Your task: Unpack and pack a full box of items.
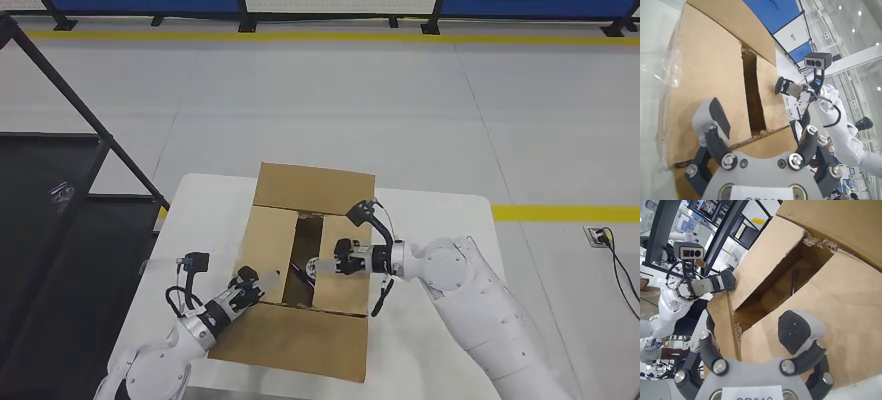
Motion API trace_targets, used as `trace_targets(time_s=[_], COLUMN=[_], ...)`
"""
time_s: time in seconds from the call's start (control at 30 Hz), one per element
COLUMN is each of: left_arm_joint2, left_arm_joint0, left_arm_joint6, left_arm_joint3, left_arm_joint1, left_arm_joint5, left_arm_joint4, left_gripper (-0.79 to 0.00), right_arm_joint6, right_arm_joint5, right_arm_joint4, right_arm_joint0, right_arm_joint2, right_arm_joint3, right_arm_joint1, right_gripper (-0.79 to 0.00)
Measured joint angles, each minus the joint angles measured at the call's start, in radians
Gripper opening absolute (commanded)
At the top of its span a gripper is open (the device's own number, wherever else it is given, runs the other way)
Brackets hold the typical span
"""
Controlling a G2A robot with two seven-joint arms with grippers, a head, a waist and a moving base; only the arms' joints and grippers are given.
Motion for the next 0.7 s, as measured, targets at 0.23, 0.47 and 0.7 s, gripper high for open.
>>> trace_targets(time_s=[0.23,0.47,0.7], left_arm_joint2=[-0.099,-0.291,-0.455], left_arm_joint0=[0.055,0.152,0.255], left_arm_joint6=[-0.019,-0.133,-0.316], left_arm_joint3=[-0.076,-0.071,0.052], left_arm_joint1=[0.01,0.029,0.049], left_arm_joint5=[-0.041,-0.11,-0.233], left_arm_joint4=[-0.092,-0.246,-0.367], left_gripper=[0.0,0.0,0.0], right_arm_joint6=[-0.003,-0.041,-0.06], right_arm_joint5=[-0.055,-0.058,-0.047], right_arm_joint4=[0.039,0.025,0.026], right_arm_joint0=[-0.029,-0.053,-0.063], right_arm_joint2=[0.037,0.071,0.074], right_arm_joint3=[-0.07,-0.125,-0.128], right_arm_joint1=[0.016,0.029,0.03], right_gripper=[0.0,0.0,0.0])
